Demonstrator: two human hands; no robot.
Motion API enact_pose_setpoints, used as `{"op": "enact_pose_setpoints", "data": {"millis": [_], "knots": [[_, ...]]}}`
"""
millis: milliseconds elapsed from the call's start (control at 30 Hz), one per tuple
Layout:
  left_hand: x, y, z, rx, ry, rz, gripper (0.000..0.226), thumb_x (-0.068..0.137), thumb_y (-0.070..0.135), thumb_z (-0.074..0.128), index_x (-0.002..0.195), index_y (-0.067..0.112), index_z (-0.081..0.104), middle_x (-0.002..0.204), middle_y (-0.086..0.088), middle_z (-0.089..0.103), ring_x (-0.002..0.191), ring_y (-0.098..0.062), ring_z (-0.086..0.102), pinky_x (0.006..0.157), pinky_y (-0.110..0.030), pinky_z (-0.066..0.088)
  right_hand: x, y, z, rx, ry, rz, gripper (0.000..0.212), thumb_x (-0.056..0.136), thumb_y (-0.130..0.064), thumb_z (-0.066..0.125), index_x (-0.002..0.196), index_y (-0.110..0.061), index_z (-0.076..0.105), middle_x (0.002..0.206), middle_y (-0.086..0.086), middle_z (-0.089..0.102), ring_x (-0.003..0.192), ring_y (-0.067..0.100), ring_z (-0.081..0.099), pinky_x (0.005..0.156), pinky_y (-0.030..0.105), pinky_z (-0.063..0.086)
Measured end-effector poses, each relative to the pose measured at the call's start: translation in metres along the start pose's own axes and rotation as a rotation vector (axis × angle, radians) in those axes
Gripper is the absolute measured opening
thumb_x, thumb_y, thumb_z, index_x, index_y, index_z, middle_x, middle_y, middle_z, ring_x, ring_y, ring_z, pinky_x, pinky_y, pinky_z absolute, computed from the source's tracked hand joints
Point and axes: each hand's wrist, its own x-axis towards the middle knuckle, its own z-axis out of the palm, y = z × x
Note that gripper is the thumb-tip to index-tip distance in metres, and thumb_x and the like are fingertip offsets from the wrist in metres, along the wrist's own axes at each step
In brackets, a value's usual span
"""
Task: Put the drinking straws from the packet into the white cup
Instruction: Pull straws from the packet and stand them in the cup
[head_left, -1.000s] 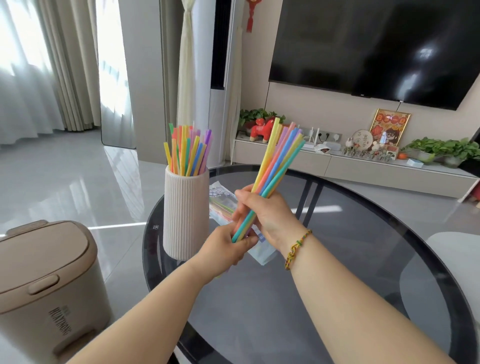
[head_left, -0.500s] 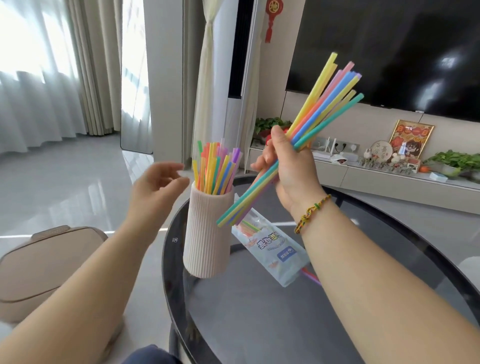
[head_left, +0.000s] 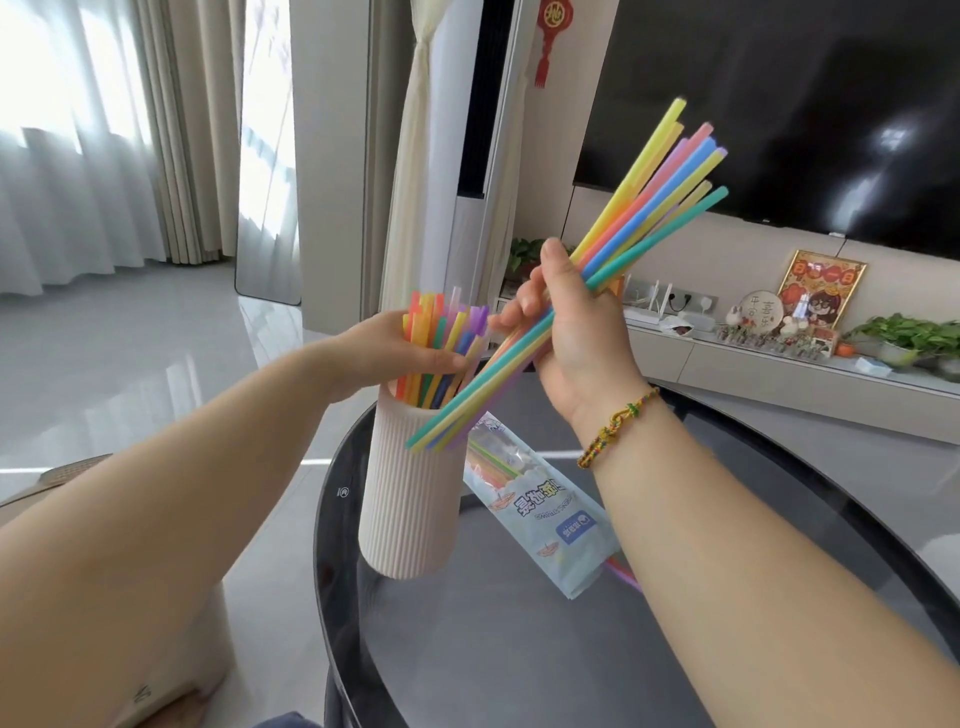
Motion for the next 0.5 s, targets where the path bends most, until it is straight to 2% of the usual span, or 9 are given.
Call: {"op": "enact_pose_setpoints", "data": {"millis": [67, 133, 267, 400, 500], "knots": [[0.002, -0.001, 0.0, 0.033, 0.077, -0.035, 0.011, 0.074, 0.03, 0.067, 0.076, 0.027, 0.057, 0.08, 0.005, 0.062, 0.076, -0.008, 0.06, 0.066, -0.02, 0.048, 0.004, -0.004, 0.0, 0.075, 0.033, 0.005, 0.045, 0.093, -0.026, 0.046, 0.049, -0.016, 0.043, 0.032, -0.007, 0.042, 0.032, 0.005, 0.049, 0.057, 0.029, 0.054], [0.003, -0.003, -0.002, 0.04, 0.118, -0.066, 0.014, 0.073, 0.034, 0.067, 0.075, 0.026, 0.056, 0.08, 0.004, 0.061, 0.076, -0.008, 0.059, 0.07, -0.023, 0.047, 0.007, -0.007, 0.0, 0.142, 0.07, 0.003, 0.04, 0.092, -0.027, 0.047, 0.054, -0.015, 0.044, 0.034, -0.008, 0.041, 0.033, 0.005, 0.048, 0.05, 0.023, 0.055], [-0.002, -0.002, -0.005, 0.043, 0.131, -0.103, 0.015, 0.075, 0.037, 0.063, 0.079, 0.024, 0.055, 0.08, 0.004, 0.06, 0.075, -0.01, 0.059, 0.066, -0.023, 0.048, 0.011, -0.009, 0.003, 0.208, 0.147, -0.011, 0.038, 0.092, -0.027, 0.046, 0.056, -0.015, 0.044, 0.033, -0.008, 0.044, 0.032, 0.005, 0.049, 0.051, 0.023, 0.057], [-0.007, 0.002, -0.008, 0.06, 0.133, -0.129, 0.03, 0.079, 0.041, 0.058, 0.097, 0.017, 0.055, 0.085, 0.002, 0.06, 0.081, -0.014, 0.059, 0.081, -0.032, 0.048, 0.013, 0.0, 0.011, 0.042, 0.23, -0.063, 0.038, 0.092, -0.023, 0.048, 0.055, -0.015, 0.043, 0.03, -0.007, 0.043, 0.03, 0.005, 0.049, 0.049, 0.023, 0.054], [-0.012, 0.004, -0.009, 0.053, 0.12, -0.153, 0.042, 0.079, 0.043, 0.054, 0.108, 0.013, 0.054, 0.101, -0.005, 0.061, 0.096, -0.023, 0.059, 0.092, -0.04, 0.048, 0.013, 0.008, 0.017, -0.234, 0.242, -0.153, 0.039, 0.09, -0.021, 0.051, 0.053, -0.015, 0.043, 0.034, -0.007, 0.048, 0.031, 0.0, 0.049, 0.045, 0.016, 0.049]]}}
